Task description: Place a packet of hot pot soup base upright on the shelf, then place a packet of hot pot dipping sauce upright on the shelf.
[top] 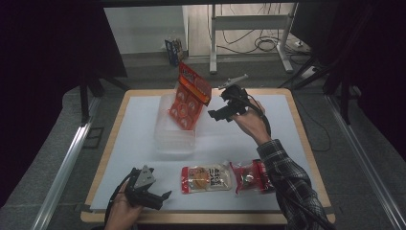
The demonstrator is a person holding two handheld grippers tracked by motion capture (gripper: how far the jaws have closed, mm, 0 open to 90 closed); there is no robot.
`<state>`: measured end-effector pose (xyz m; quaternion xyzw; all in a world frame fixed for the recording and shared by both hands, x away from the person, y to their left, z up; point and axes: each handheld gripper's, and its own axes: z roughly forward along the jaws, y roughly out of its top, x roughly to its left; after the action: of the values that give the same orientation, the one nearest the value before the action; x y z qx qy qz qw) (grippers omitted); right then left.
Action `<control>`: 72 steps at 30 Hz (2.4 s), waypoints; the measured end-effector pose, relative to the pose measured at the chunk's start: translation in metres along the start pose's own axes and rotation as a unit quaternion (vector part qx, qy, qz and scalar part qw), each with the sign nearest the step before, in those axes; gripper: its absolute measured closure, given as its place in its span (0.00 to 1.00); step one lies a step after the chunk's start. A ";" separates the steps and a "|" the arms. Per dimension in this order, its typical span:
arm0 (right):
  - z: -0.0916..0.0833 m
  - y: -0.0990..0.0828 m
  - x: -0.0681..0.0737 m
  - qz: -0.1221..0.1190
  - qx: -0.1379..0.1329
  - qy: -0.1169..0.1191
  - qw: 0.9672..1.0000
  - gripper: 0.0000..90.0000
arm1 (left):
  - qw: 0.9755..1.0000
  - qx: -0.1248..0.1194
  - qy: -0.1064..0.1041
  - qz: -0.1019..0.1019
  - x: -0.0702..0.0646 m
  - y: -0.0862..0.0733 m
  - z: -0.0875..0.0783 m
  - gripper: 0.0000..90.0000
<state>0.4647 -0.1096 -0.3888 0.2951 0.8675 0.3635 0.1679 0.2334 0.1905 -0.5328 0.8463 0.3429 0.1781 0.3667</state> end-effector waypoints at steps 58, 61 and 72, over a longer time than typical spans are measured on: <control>-0.069 -0.168 0.038 0.031 -0.037 0.007 0.999 0.00 | 0.999 0.018 -0.010 -0.027 -0.007 0.007 -0.003 0.07; -0.073 -0.173 0.039 0.026 -0.037 0.001 0.999 0.00 | 0.999 0.013 -0.018 -0.030 -0.008 0.010 -0.001 0.09; -0.085 -0.198 0.039 0.051 -0.037 -0.005 0.998 0.00 | 0.998 -0.011 -0.058 -0.012 -0.010 0.030 0.006 0.30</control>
<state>0.3145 -0.2407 -0.4783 0.3343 0.8364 0.4021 0.1640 0.2429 0.1652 -0.5147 0.8468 0.3292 0.1286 0.3975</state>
